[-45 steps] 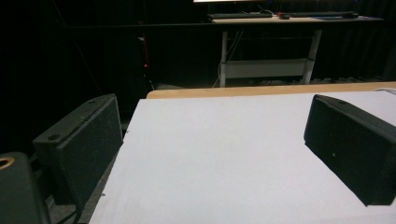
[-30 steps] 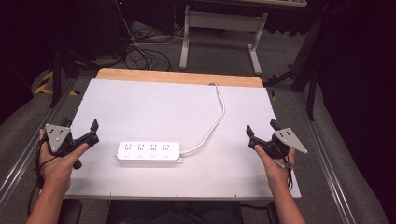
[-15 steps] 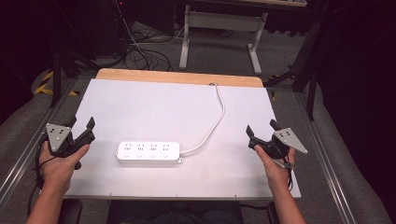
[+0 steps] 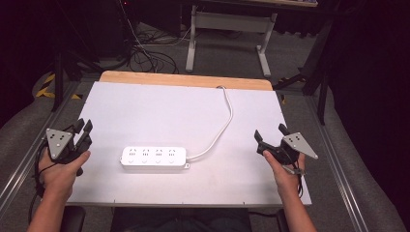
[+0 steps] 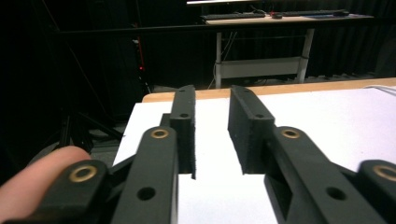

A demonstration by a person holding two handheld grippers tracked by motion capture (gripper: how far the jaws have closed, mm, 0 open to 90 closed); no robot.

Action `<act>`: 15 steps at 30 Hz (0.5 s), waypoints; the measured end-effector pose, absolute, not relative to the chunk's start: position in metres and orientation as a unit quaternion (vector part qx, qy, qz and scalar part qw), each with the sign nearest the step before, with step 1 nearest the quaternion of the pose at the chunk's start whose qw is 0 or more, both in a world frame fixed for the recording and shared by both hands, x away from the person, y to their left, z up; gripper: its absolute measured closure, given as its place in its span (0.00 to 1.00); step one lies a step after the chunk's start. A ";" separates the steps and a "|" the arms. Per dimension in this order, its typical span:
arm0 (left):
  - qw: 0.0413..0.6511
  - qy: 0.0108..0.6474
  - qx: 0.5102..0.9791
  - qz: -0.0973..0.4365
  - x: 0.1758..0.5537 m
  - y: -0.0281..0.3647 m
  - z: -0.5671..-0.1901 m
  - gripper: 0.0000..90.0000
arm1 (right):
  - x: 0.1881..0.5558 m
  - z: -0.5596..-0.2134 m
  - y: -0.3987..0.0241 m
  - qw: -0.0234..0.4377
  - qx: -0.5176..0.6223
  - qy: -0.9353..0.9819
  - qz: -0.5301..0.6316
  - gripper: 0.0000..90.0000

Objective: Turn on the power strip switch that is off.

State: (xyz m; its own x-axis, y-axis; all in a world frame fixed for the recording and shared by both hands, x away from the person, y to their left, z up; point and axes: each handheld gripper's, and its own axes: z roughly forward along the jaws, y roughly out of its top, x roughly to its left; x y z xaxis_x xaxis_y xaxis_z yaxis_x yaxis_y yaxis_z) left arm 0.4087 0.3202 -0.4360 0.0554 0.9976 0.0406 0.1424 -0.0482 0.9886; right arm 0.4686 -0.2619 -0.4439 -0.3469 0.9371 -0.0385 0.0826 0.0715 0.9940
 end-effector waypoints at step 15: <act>0.467 0.513 0.566 0.446 0.406 0.323 -0.431 1.00 | 0.469 -0.444 -0.261 0.392 0.414 0.618 0.541 0.09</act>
State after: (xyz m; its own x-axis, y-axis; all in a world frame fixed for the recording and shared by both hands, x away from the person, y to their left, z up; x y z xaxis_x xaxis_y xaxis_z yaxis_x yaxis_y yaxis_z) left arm 0.4061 0.3227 -0.4313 0.0775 0.9967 0.0261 0.1643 -0.0386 0.9857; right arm 0.4686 -0.2611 -0.4443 -0.3496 0.9361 -0.0375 0.0875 0.0725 0.9935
